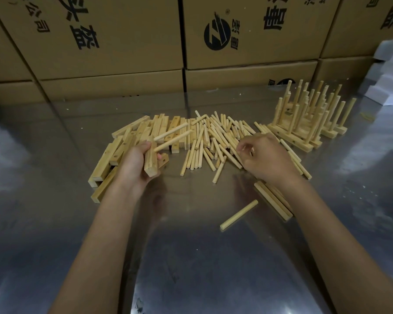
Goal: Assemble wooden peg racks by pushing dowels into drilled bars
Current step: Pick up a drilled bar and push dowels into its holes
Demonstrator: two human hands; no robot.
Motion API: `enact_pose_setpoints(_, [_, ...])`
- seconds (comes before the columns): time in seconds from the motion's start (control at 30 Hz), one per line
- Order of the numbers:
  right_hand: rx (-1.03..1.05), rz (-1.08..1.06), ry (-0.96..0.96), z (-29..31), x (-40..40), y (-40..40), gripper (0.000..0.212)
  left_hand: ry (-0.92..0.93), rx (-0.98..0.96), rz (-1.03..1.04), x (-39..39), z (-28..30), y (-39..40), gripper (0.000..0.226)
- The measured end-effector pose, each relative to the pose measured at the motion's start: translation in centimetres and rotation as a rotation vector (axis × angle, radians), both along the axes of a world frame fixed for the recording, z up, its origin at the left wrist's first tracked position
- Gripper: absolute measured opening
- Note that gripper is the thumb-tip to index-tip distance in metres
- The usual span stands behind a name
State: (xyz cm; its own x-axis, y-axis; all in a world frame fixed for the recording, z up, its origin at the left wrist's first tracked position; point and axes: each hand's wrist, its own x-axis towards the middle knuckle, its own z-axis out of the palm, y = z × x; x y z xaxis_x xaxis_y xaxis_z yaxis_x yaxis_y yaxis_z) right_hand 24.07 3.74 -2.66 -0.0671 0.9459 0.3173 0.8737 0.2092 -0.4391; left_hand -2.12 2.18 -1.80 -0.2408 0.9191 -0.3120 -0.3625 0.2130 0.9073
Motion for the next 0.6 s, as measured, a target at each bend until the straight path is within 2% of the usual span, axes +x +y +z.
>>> enact_pose_setpoints(0.07, [0.092,-0.070,0.004,-0.3,0.2,0.3,0.019,0.020,-0.001,0.020,0.0,-0.1,0.0,0.015])
enact_pose_setpoints(0.17, [0.162,-0.046,-0.016,-1.1,-0.9,0.3,0.017,0.038,0.001,0.016,0.1,-0.2,0.1,0.017])
enact_pose_setpoints(0.23, [0.165,-0.035,-0.063,-1.8,-2.2,0.6,0.020,0.038,0.013,-0.003,0.2,-0.1,0.1,0.020])
enact_pose_setpoints(0.37, [0.137,-0.149,-0.139,-2.5,-4.4,2.3,0.035,0.029,0.045,-0.058,0.3,-0.2,0.1,0.026])
enact_pose_setpoints(0.47, [0.068,-0.186,-0.176,-2.9,-5.1,2.8,0.031,0.034,0.040,-0.045,0.4,-0.2,0.1,0.030])
enact_pose_setpoints(0.6, [0.083,-0.190,-0.016,-2.6,-4.0,2.6,0.021,0.044,0.042,-0.051,0.7,-0.2,0.2,0.031])
